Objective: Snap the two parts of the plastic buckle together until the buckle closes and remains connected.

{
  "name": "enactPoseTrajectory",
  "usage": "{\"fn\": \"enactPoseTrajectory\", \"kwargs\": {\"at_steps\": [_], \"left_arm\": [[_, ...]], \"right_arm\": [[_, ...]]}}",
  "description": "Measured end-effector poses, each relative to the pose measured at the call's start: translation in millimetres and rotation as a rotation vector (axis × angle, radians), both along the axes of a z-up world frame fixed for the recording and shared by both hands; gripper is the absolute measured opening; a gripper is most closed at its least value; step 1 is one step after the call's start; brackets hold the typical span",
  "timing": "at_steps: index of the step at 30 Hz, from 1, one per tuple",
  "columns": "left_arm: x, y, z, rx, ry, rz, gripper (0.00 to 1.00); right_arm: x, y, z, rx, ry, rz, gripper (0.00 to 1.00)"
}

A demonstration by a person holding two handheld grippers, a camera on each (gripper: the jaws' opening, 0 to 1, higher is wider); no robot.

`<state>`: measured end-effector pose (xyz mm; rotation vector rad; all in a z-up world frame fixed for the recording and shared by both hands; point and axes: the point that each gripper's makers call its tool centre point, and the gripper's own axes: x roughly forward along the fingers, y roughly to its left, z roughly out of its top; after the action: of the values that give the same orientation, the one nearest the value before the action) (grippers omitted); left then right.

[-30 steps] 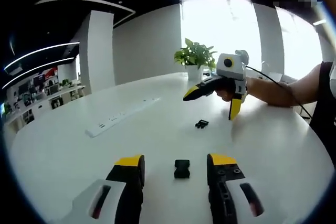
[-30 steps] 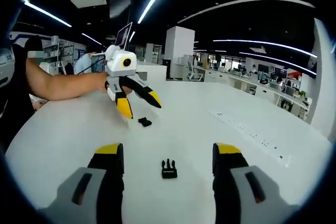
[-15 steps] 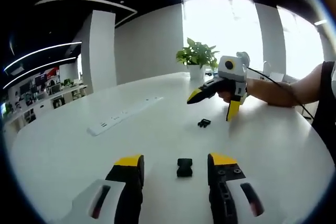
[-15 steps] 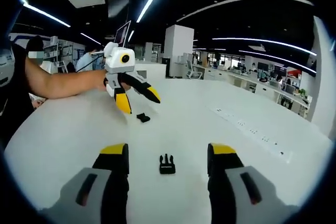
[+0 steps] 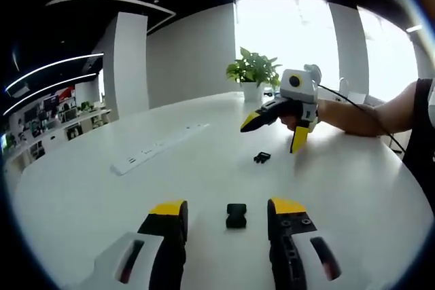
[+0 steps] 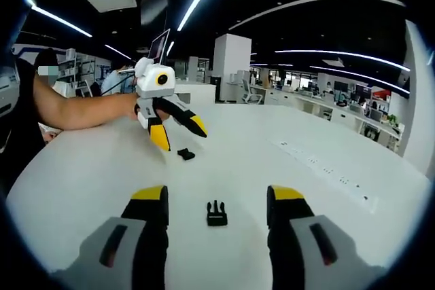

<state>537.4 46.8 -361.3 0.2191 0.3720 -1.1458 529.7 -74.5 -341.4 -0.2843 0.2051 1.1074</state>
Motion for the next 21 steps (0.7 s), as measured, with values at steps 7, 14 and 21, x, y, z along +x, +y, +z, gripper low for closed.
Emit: {"fn": "enactPoseTrajectory", "kwargs": {"at_steps": [7,14,21], "left_arm": [[0.4,0.2,-4.2,0.015,-0.001,-0.004,0.48],[-0.9,-1.2,-2.4,0.012,-0.002,-0.009,0.46],[-3.3,-2.2,-3.0,0.013,0.004,-0.014,0.44]], "right_arm": [[0.1,0.2,-11.8,-0.025,0.016,-0.003,0.56],[1.2,-1.6,-11.1,-0.020,0.018,-0.011,0.52],[-0.2,-1.9,-12.6,-0.028,0.022,-0.005,0.47]]}}
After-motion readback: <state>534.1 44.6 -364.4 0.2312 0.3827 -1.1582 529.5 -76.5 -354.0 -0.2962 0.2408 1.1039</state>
